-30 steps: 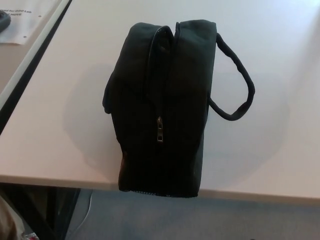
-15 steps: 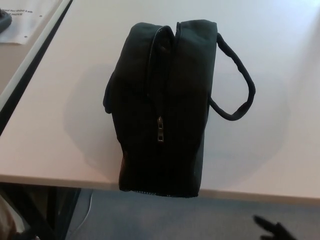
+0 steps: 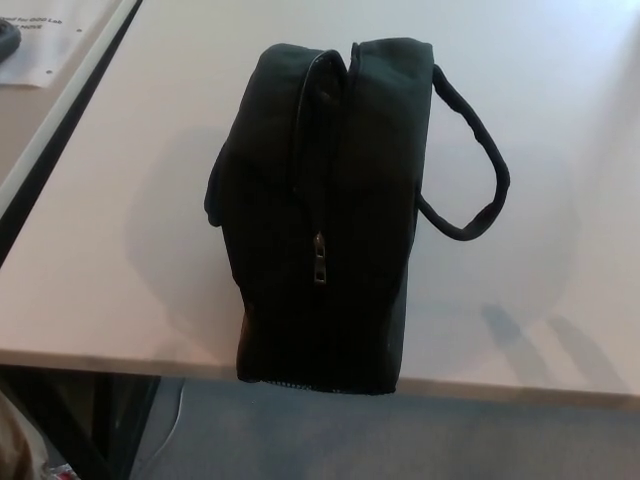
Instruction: A lunch bag is kept on the middle of the desk and the robot uses both its hands to grab the opening of the bag from the left and right and moves its hands away from each other to spread the bag open
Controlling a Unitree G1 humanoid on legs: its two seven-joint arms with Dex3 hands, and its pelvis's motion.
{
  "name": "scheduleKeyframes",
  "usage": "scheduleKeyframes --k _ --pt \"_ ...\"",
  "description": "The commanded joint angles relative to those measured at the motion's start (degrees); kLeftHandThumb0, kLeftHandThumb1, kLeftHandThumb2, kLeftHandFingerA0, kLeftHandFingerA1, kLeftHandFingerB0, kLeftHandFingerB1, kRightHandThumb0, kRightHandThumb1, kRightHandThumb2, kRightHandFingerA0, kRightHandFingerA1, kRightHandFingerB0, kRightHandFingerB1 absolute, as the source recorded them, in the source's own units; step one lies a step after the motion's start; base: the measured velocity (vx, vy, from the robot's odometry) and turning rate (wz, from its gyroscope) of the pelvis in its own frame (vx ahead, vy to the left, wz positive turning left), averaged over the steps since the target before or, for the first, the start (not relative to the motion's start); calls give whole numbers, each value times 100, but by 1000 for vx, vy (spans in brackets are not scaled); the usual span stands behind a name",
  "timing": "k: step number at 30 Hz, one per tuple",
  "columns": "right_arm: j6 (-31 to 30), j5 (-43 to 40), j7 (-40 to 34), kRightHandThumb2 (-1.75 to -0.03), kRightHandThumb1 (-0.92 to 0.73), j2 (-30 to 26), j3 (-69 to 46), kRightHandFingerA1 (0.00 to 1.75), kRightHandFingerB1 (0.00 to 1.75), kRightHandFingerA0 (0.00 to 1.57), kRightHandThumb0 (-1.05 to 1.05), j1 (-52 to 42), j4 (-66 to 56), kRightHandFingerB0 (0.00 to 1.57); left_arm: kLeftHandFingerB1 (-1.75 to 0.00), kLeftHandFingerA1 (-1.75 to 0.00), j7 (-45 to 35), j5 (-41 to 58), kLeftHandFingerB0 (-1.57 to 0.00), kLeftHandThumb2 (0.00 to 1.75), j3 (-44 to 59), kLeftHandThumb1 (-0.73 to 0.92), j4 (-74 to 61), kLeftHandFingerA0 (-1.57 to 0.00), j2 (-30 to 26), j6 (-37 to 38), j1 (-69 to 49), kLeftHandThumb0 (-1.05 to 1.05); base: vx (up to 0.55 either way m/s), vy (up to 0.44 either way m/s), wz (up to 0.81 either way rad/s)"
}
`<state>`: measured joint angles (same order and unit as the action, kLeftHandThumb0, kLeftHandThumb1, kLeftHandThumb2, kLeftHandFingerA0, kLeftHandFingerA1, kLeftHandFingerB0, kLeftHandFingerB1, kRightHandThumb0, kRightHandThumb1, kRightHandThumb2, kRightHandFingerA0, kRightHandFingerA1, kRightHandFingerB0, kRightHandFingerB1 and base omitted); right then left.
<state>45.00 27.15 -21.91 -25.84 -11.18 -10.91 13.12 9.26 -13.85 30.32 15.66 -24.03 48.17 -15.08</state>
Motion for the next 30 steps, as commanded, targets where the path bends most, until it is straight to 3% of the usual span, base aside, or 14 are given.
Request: scheduleKeyframes --k 1,4,5,10,14,15,16,17,18,20,21,28,29,30 --pt "32 222 334 -56 -55 -1476 -477 36 29 30 -16 1730 -244 21 -50 -51 2043 -1984 -21 90 867 42 621 -22 -1563 1494 1877 -7 0 0 0" --pt "-79 336 592 -55 -52 -1785 -132 38 29 31 -17 2478 330 21 -51 -53 2702 -2767 -21 88 349 37 987 -24 -2159 1090 2290 -3 0 0 0" --pt "11 386 658 -54 -49 -1898 38 37 29 31 -16 2863 668 21 -32 -33 3047 -3144 -36 55 17 52 1142 -37 -2440 904 2488 -5 0 0 0" --pt "-39 694 1165 -56 -52 -2106 722 37 28 26 -26 4481 1530 20 -33 -35 3863 -4306 -36 57 -1513 48 1780 -38 -3230 466 3645 -12 0 0 0" --pt "-5 1005 1482 -56 -54 -2143 1164 36 28 26 -27 5522 1946 19 -36 -36 4107 -4766 -38 61 -2334 52 2101 -36 -3384 267 4497 -19 0 0 0" --pt "72 1118 1357 -56 -52 -2134 1232 38 28 28 -28 5684 2062 20 -55 -55 4063 -4795 -25 93 -2443 37 2144 -25 -3400 288 4622 -10 0 0 0" --pt "112 1290 1251 -56 -54 -2057 1375 37 27 26 -35 6121 2283 17 -55 -58 3954 -5008 -24 94 -2760 35 2192 -30 -3444 256 4972 -10 0 0 0" --pt "28 1291 1340 -56 -54 -1984 1446 37 27 26 -35 6382 2368 17 -55 -58 3952 -5230 -24 94 -3002 35 2199 -30 -3487 161 5197 -10 0 0 0" --pt "18 1295 1357 -56 -54 -1949 1500 36 27 26 -35 6535 2448 15 -36 -42 3960 -5325 -33 81 -3140 43 2212 -45 -3504 131 5321 -9 0 0 0" --pt "-59 1238 1546 -56 -54 -1852 1633 36 27 26 -34 6915 2597 14 -36 -41 4186 -5657 -35 80 -3570 41 2272 -44 -3533 66 5683 -9 0 0 0" --pt "-101 1237 1673 -57 -54 -1800 1713 36 27 27 -34 7115 2661 13 -55 -59 4223 -5762 -21 95 -3704 33 2266 -31 -3538 -10 5775 -8 0 0 0" --pt "175 1849 1442 -56 -50 -1493 2444 36 29 34 -32 8063 3212 20 -53 -58 4434 -6179 -16 95 -4575 36 2213 -29 -3237 -165 6436 -9 0 0 0" --pt "185 1945 1404 -56 -51 -1440 2550 36 28 34 -32 8128 3211 16 -36 -41 4476 -6214 -24 69 -4679 47 2175 -38 -3174 -150 6474 -14 0 0 0" --pt "192 2052 1369 -56 -51 -1380 2684 36 28 34 -32 8197 3197 16 -36 -41 4526 -6245 -24 69 -4803 47 2126 -38 -3090 -118 6511 -14 0 0 0"
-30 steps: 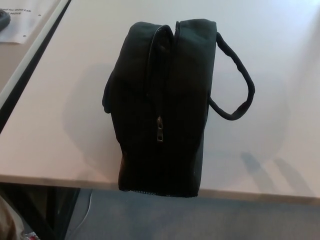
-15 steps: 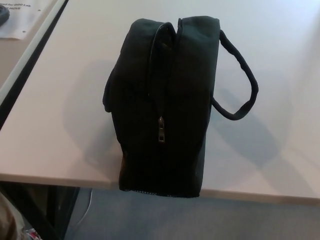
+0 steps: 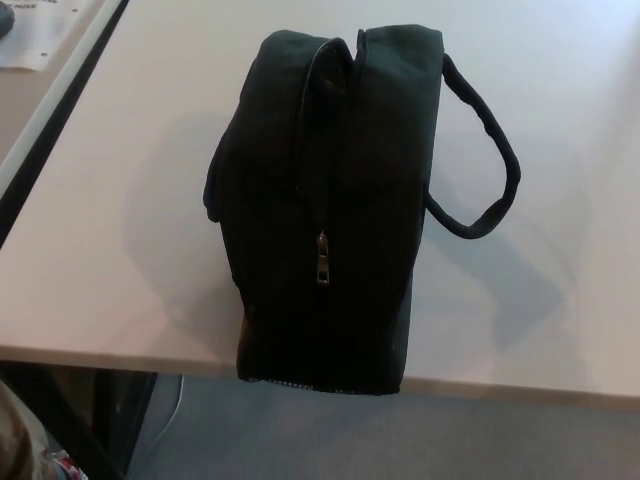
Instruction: A lunch bag is kept on the middle of the desk and the robot uses both its hands to grab the opening of the bag from the left and right and moves its hands away from each other to spread the bag open
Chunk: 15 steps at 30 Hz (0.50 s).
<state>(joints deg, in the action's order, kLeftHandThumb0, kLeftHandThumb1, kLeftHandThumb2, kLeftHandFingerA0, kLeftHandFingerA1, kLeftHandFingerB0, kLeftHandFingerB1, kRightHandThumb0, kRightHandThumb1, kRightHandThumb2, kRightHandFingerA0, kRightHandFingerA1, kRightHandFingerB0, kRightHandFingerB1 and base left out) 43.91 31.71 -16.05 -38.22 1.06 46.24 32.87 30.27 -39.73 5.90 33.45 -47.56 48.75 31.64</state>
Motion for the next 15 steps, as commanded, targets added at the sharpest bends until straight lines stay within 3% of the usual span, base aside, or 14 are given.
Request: scheduleKeyframes --k 1,4,5,6,7,8,12,13,15 --pt "290 1630 777 -56 -52 -116 1528 37 28 33 -33 2530 1236 17 -53 -57 2470 -3638 -17 92 -2413 34 361 -29 -720 -134 1858 -7 0 0 0" --pt "331 1971 599 -57 -54 -15 1899 39 28 35 -34 2754 1276 18 -54 -57 2517 -3720 -20 93 -2711 35 235 -27 -596 -38 1995 -7 0 0 0" --pt "350 1973 569 -57 -55 38 1984 39 28 37 -34 2803 1340 19 -35 -43 2417 -3708 -28 73 -2780 46 169 -34 -570 -15 2021 -9 0 0 0" --pt "355 2010 542 -57 -57 85 2093 37 28 36 -35 2864 1385 19 -35 -42 2483 -3746 -34 70 -2896 44 135 -39 -527 1 2069 -9 0 0 0" --pt "358 2063 529 -57 -57 143 2192 37 28 36 -35 2920 1416 19 -35 -42 2554 -3793 -34 70 -2998 44 87 -39 -472 29 2110 -9 0 0 0" --pt "362 2111 473 -57 -57 192 2278 38 28 38 -36 2964 1447 19 -54 -58 2544 -3844 -20 90 -3097 32 49 -28 -439 23 2146 -9 0 0 0" --pt "383 2188 511 -58 -59 352 2614 37 28 37 -38 3137 1510 18 -55 -58 2957 -4198 -26 92 -3697 32 -55 -30 -323 71 2367 -5 0 0 0" --pt "364 2216 527 -58 -59 369 2688 36 28 36 -40 3169 1504 16 -35 -41 2985 -4266 -37 69 -3810 46 -90 -41 -327 41 2406 -11 0 0 0" --pt "391 2269 595 -59 -62 418 2836 35 27 34 -42 3236 1466 14 -36 -40 3124 -4430 -34 61 -4024 51 -211 -42 -295 -117 2410 -17 0 0 0"
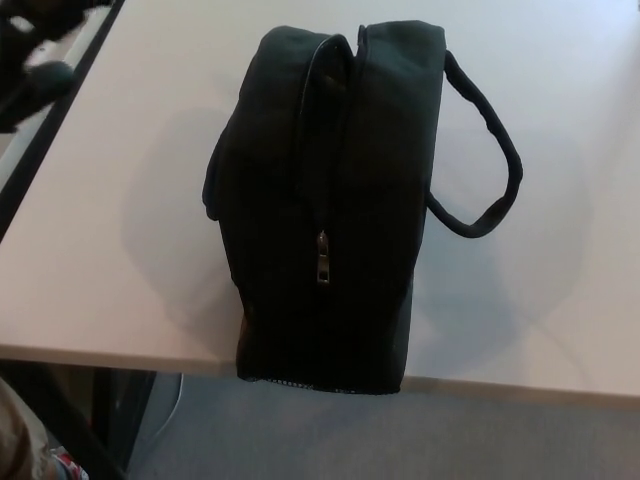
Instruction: A lunch bag is kept on the middle of the desk and the robot uses both its hands to grab the opening of the bag from the left and right and moves its hands away from each other to spread the bag open
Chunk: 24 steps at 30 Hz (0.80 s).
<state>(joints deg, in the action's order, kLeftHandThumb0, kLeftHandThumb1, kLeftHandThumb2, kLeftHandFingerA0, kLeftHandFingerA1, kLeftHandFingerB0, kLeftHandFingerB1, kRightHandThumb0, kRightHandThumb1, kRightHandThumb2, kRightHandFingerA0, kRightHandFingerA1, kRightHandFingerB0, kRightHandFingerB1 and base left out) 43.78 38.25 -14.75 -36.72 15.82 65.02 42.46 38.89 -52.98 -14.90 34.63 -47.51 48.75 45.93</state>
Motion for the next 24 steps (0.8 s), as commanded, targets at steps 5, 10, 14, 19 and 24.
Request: scheduleKeyframes --k 5,10,14,19,24 --pt "644 1746 265 -60 -64 342 1744 37 27 36 -42 1412 538 15 -35 -43 2354 -3044 -32 80 -2333 40 -444 -42 -137 47 978 -3 0 0 0" --pt "897 1845 250 -59 -60 315 2107 38 28 39 -39 1349 462 19 -35 -44 2496 -3113 -31 74 -2667 41 -536 -42 -110 -33 958 -7 0 0 0" --pt "1051 1826 400 -59 -62 249 2339 37 28 36 -39 1307 362 18 -54 -60 2721 -3205 -19 91 -2980 33 -399 -32 -96 -155 1027 -9 0 0 0" --pt "1240 1759 565 -60 -63 153 2496 38 28 37 -40 1173 99 20 -54 -60 2832 -3216 -19 90 -3199 33 -338 -31 -131 -227 1064 -9 0 0 0" --pt "1363 1785 791 -60 -64 11 2666 37 27 34 -42 1033 -117 16 -36 -44 2898 -3035 -32 68 -3293 45 -244 -40 -122 -128 1103 -8 0 0 0"
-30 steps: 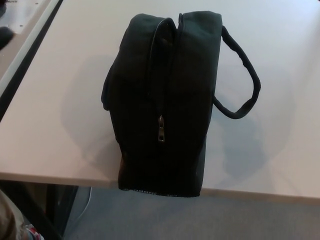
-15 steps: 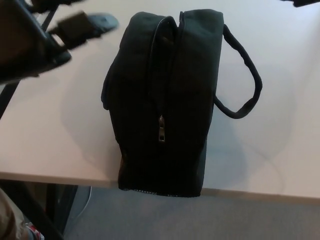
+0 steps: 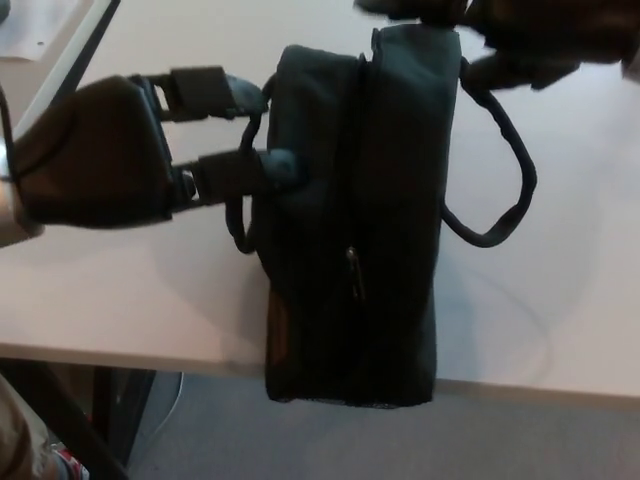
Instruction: A lunch bag is kept on the middle of the desk and the robot uses both its hands to grab the opening of the bag from the left and right and moves its hands away from each other to spread the bag open
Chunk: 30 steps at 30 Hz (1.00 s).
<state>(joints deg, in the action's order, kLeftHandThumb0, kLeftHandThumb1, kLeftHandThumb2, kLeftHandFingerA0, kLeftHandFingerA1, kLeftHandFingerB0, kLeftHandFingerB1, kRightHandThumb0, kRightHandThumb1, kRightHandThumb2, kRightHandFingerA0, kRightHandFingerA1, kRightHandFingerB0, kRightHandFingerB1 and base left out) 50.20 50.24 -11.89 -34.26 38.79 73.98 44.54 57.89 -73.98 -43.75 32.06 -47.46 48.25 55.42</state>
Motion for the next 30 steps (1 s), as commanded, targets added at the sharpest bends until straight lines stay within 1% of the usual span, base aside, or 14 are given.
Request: scheduleKeyframes --k 1,6,7,8,9,11,12,13,14,15,16,19,23,30 --pt "750 607 481 -60 -62 -267 390 38 28 36 -43 100 -371 18 -35 -44 1025 -916 -31 60 -429 47 38 -41 -124 -70 164 -9 0 0 0" --pt "841 747 466 -59 -61 -443 479 38 28 38 -45 -138 -638 20 -35 -44 1314 -991 -30 59 -568 52 177 -31 -34 -173 242 -18 0 0 0" --pt "859 777 448 -58 -61 -457 486 39 29 39 -48 -177 -678 23 -53 -57 1335 -1021 -18 89 -594 35 181 -23 -46 -182 260 -13 0 0 0" --pt "876 789 444 -58 -61 -456 480 39 29 39 -48 -213 -708 23 -53 -57 1359 -1062 -18 89 -621 35 171 -23 -81 -200 281 -13 0 0 0" --pt "906 735 488 -58 -61 -464 461 39 29 42 -47 -250 -687 23 -36 -46 1489 -1119 -32 66 -663 48 188 -36 -51 -243 302 -12 0 0 0" --pt "929 632 622 -60 -62 -465 415 41 30 46 -44 -299 -646 28 -37 -46 1692 -1188 -36 65 -727 47 215 -39 -8 -267 336 -13 0 0 0" --pt "886 678 620 -59 -65 -464 401 46 40 66 -38 -310 -614 54 -41 -44 1932 -1177 -68 57 -740 50 172 -55 48 -279 293 -17 0 0 0" --pt "823 816 517 -59 -64 -455 411 76 50 81 -42 -297 -610 70 -50 -47 2000 -1137 -88 57 -707 46 69 -66 56 -325 208 -13 0 0 0" --pt "768 962 393 -59 -64 -445 431 76 50 81 -42 -277 -620 70 -50 -47 1960 -1096 -88 57 -656 46 -38 -66 36 -375 124 -13 0 0 0" --pt "695 1120 210 -58 -62 -453 446 106 58 84 -44 -275 -645 78 -55 -51 1954 -1076 -101 55 -615 45 -166 -80 34 -424 56 -16 0 0 0" --pt "654 1208 122 -59 -63 -458 447 117 63 82 -46 -268 -653 76 -78 -75 1996 -1059 -99 74 -585 33 -286 -87 43 -437 10 -25 0 0 0" --pt "692 1184 -58 -62 -62 -370 376 140 95 78 -43 -209 -458 73 -73 -97 2005 -948 -102 58 -476 45 -744 -97 100 -427 -150 -21 0 0 0" --pt "801 1096 -194 -65 -66 -259 272 147 96 83 -43 -143 -331 76 -76 -122 1733 -726 -101 57 -255 45 -1178 -94 248 -348 -372 -23 0 0 0" --pt "630 920 -444 -66 -66 26 -69 156 91 85 -40 -139 -161 83 -68 -93 959 -230 -103 54 6 44 -2068 -103 780 -103 -789 -32 0 0 0"
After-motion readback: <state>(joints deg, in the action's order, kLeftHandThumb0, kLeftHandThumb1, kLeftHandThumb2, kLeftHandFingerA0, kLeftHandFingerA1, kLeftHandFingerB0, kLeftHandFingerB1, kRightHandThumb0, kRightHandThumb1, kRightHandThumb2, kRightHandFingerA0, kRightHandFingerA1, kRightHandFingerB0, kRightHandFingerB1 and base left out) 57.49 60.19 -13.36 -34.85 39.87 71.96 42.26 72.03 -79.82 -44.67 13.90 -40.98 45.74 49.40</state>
